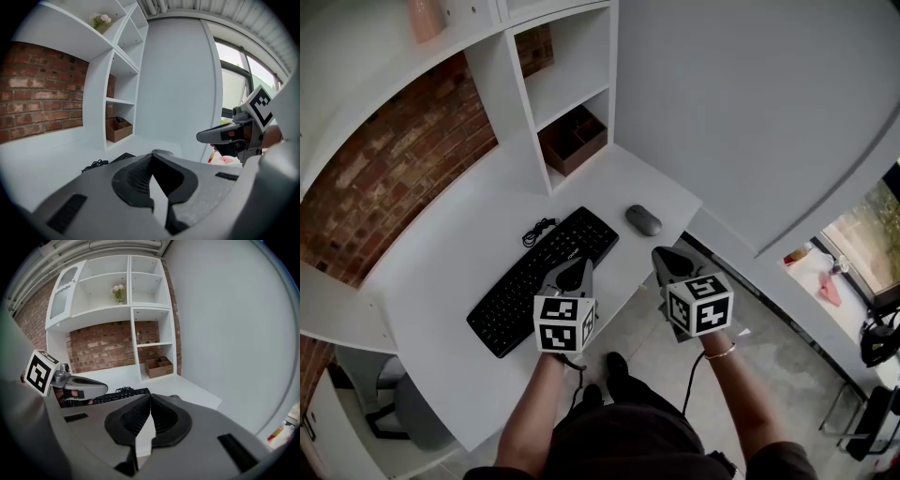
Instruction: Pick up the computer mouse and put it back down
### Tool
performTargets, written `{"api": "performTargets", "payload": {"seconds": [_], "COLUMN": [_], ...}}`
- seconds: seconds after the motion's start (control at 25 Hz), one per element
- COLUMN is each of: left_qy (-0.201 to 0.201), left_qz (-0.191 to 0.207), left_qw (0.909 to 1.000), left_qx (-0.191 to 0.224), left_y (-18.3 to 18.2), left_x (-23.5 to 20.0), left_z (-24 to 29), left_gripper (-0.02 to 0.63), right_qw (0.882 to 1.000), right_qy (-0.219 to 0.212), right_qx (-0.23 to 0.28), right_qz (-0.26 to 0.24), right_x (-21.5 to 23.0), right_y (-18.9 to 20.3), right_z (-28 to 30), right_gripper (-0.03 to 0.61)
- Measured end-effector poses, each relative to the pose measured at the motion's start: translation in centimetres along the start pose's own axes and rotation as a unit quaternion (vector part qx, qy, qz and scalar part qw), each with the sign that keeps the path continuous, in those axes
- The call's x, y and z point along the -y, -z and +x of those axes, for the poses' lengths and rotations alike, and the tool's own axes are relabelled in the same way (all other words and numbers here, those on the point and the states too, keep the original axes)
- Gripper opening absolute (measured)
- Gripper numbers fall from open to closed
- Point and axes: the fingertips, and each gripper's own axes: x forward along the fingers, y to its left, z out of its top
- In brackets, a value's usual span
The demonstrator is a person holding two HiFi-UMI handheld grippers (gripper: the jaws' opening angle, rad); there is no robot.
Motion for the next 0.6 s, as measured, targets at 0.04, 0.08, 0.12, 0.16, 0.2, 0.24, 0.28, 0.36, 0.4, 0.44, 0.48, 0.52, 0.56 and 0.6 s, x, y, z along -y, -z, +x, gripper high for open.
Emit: {"api": "performTargets", "payload": {"seconds": [0.04, 0.08, 0.12, 0.16, 0.2, 0.24, 0.28, 0.36, 0.4, 0.44, 0.48, 0.52, 0.56, 0.6], "left_qy": [0.001, 0.001, 0.001, 0.001, 0.001, 0.000, 0.000, 0.000, -0.001, -0.001, -0.002, -0.003, -0.004, -0.004], "left_qz": [0.000, 0.001, 0.001, 0.001, 0.001, 0.001, 0.000, -0.002, -0.004, -0.005, -0.005, -0.005, -0.005, -0.005], "left_qw": [1.0000, 1.0000, 1.0000, 1.0000, 1.0000, 1.0000, 1.0000, 0.9999, 0.9999, 0.9999, 0.9999, 0.9999, 0.9999, 0.9999], "left_qx": [0.001, 0.002, 0.003, 0.004, 0.005, 0.007, 0.008, 0.011, 0.012, 0.012, 0.012, 0.012, 0.012, 0.012], "left_y": [0.0, 0.0, 0.0, 0.0, 0.1, 0.2, 0.3, 0.5, 0.6, 0.7, 0.9, 1.0, 1.1, 1.2], "left_x": [0.0, 0.0, 0.0, 0.0, -0.1, -0.1, -0.1, -0.2, -0.3, -0.4, -0.5, -0.5, -0.6, -0.7], "left_z": [-0.4, -0.7, -1.1, -1.4, -1.8, -2.1, -2.4, -3.2, -3.6, -4.0, -4.3, -4.7, -5.1, -5.5], "left_gripper": [0.009, 0.009, 0.009, 0.009, 0.009, 0.009, 0.009, 0.009, 0.009, 0.009, 0.009, 0.009, 0.009, 0.009], "right_qw": [1.000, 1.000, 1.000, 1.000, 1.000, 1.000, 1.000, 0.999, 0.999, 0.999, 0.999, 0.999, 0.998, 0.998], "right_qy": [0.000, 0.001, 0.002, 0.003, 0.004, 0.005, 0.006, 0.006, 0.008, 0.010, 0.011, 0.012, 0.013, 0.015], "right_qx": [0.001, 0.003, 0.005, 0.008, 0.011, 0.014, 0.018, 0.026, 0.029, 0.031, 0.033, 0.035, 0.036, 0.036], "right_qz": [0.003, 0.005, 0.006, 0.006, 0.006, 0.007, 0.011, 0.022, 0.028, 0.032, 0.036, 0.040, 0.043, 0.046], "right_x": [-0.3, -0.6, -0.9, -1.2, -1.5, -1.9, -2.2, -2.7, -3.0, -3.2, -3.4, -3.7, -3.9, -4.1], "right_y": [0.1, 0.2, 0.2, 0.3, 0.4, 0.4, 0.5, 0.8, 0.9, 1.1, 1.4, 1.6, 1.9, 2.1], "right_z": [-0.3, -0.6, -0.8, -1.1, -1.3, -1.6, -1.9, -2.5, -2.8, -3.0, -3.2, -3.4, -3.6, -3.8], "right_gripper": [0.009, 0.008, 0.008, 0.006, 0.006, 0.006, 0.005, 0.005, 0.005, 0.006, 0.005, 0.005, 0.005, 0.005]}}
